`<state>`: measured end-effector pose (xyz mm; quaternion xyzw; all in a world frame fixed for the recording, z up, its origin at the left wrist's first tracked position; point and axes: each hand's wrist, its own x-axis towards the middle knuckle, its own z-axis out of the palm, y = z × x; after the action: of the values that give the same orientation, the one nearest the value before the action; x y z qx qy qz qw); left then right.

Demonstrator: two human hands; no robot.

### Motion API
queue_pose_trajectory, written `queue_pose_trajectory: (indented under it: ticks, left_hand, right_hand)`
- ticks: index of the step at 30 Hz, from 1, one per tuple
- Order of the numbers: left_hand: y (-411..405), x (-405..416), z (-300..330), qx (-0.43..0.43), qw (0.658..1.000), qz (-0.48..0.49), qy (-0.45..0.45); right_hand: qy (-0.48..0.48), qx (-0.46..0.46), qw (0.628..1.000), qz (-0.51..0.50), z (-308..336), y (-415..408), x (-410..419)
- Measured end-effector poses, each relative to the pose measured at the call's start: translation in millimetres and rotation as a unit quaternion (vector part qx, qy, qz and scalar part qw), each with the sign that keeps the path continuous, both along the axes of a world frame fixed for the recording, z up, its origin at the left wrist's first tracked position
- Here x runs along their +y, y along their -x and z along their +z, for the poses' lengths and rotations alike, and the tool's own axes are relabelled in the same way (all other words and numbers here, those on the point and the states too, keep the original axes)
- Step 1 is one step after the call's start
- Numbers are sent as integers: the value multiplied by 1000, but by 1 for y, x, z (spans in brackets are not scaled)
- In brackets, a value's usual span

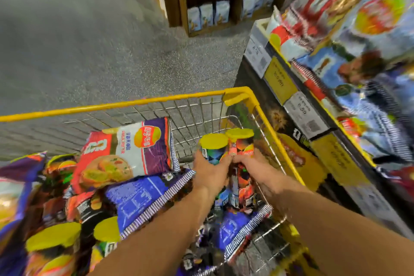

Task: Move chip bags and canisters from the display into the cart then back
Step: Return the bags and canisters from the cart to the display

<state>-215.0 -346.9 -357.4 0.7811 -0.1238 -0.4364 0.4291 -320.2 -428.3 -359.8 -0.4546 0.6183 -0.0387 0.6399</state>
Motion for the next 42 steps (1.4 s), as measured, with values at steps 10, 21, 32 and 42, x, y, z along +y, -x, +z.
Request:
queue_pose_trajectory:
  ticks: [10,21,32,42]
  left_hand:
    - [4,18,153,-159,963,-146,161]
    - [129,-9,259,-140,892,-330,275]
    - [289,-42,297,-218,755,-529,322]
    - [363,-66,283,-300,661,-633,269]
  right_hand:
    - [175,-83,981,1,161,55,29]
    - [290,-65,952,-76,280,213,60]
    - [418,146,876,-189,319,383,87]
    - [428,253,846,-192,311,453,101]
